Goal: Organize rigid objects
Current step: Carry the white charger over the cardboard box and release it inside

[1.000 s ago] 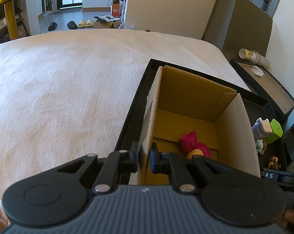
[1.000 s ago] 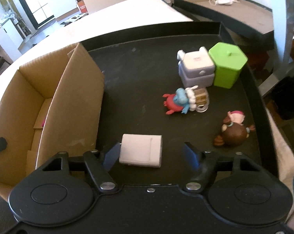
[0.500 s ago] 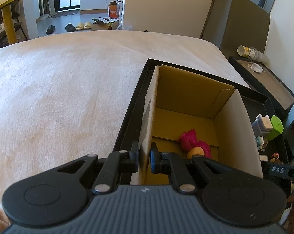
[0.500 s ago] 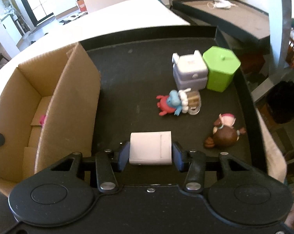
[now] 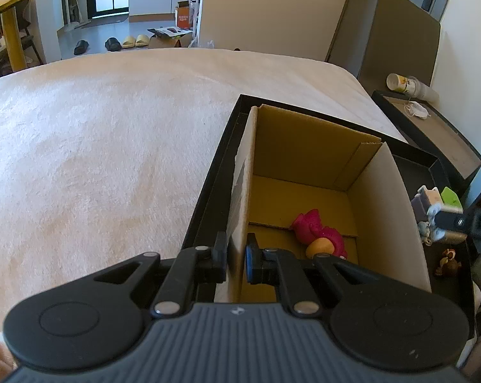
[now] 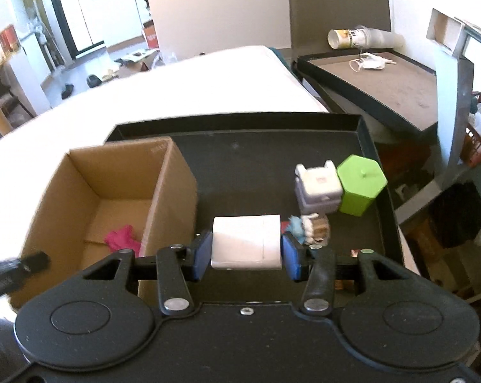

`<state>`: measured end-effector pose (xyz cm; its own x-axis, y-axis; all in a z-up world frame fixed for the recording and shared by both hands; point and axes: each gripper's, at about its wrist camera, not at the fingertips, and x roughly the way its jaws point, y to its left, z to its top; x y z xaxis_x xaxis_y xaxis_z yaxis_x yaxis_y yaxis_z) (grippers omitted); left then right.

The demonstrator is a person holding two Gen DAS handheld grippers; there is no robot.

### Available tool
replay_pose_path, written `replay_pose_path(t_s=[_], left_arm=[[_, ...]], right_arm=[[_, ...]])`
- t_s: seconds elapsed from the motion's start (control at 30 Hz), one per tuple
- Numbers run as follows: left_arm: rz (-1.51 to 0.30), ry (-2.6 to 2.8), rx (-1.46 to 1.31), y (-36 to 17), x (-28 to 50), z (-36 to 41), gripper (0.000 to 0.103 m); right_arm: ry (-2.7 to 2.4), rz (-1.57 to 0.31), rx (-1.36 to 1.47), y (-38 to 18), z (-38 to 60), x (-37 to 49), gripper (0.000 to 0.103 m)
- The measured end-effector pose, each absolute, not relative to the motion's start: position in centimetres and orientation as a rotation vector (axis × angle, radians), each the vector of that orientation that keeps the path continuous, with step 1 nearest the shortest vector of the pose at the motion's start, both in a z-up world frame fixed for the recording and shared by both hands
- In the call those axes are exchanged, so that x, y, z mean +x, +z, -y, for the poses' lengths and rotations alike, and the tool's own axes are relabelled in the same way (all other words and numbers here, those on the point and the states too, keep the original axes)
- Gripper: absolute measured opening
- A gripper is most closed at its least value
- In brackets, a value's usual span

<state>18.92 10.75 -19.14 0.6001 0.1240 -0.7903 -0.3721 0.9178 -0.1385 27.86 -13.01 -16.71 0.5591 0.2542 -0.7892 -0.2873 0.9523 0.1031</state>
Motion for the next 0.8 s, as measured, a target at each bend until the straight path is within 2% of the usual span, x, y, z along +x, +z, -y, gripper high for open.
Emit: replay_pose_path(t_s=[0.37, 0.8], left_arm=[[-0.878, 0.288, -0.302, -19.1, 18.8, -10.5, 0.010], [-0.877, 0.283, -0.341, -19.2, 18.8, -11.1, 0.010]], right_arm=[[0.406, -0.858, -0.061, -13.3, 10.0, 27.6, 0.046], [0.486, -0.860, -0.121, -13.3, 5.8, 26.8, 0.046]])
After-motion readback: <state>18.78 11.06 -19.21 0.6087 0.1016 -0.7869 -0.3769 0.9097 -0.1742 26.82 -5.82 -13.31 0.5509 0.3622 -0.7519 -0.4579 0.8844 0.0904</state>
